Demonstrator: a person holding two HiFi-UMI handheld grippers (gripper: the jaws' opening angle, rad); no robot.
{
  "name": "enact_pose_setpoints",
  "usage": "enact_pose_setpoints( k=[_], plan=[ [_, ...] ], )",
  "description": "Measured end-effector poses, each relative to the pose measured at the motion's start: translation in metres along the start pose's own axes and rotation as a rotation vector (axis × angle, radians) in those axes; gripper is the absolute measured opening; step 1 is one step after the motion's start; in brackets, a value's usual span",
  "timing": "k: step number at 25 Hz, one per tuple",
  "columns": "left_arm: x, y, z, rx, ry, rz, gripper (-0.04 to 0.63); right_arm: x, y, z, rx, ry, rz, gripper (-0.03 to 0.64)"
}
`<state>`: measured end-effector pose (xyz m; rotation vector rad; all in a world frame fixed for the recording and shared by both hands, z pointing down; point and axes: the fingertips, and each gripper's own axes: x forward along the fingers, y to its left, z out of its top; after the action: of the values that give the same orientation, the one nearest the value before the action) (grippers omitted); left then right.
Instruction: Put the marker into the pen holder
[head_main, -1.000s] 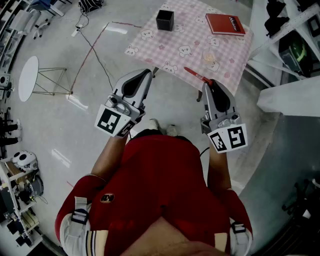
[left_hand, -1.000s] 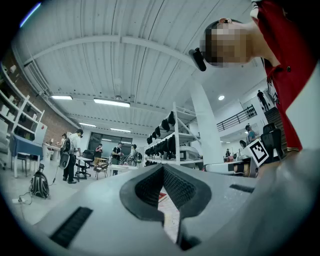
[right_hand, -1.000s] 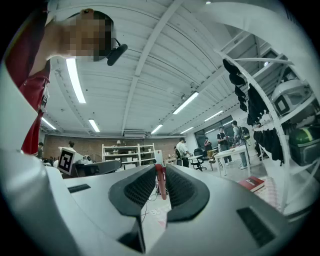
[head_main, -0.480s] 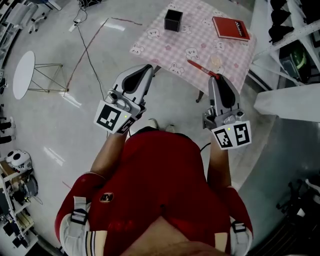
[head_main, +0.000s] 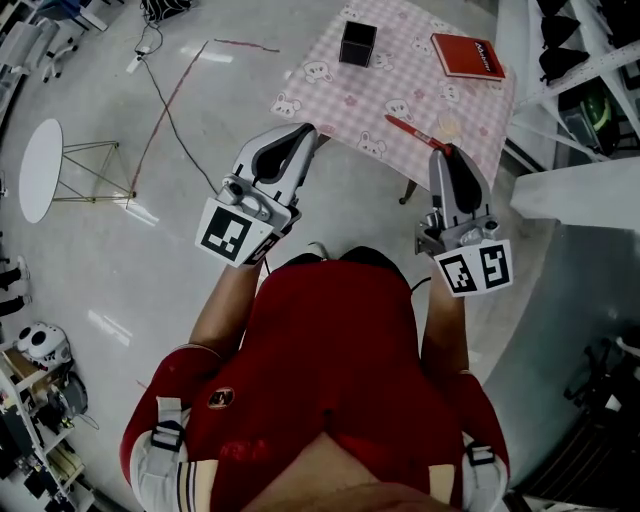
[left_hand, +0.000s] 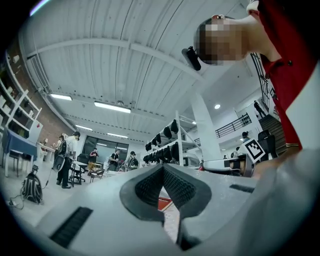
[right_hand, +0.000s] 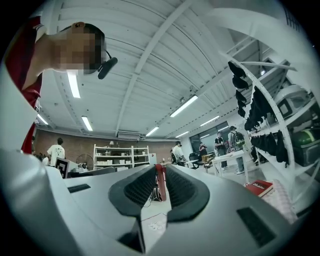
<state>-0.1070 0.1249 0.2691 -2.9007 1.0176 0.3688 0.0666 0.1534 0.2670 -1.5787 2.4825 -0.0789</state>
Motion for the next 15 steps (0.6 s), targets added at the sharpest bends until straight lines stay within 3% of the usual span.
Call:
enact_pose_setpoints(
  k=[15],
  plan=[
    [0.006, 0.049, -0.011, -0.04, -0.02, 0.007, 0.006, 0.045, -0.005, -0.009, -0.008, 0.034, -0.023, 0.061]
  ],
)
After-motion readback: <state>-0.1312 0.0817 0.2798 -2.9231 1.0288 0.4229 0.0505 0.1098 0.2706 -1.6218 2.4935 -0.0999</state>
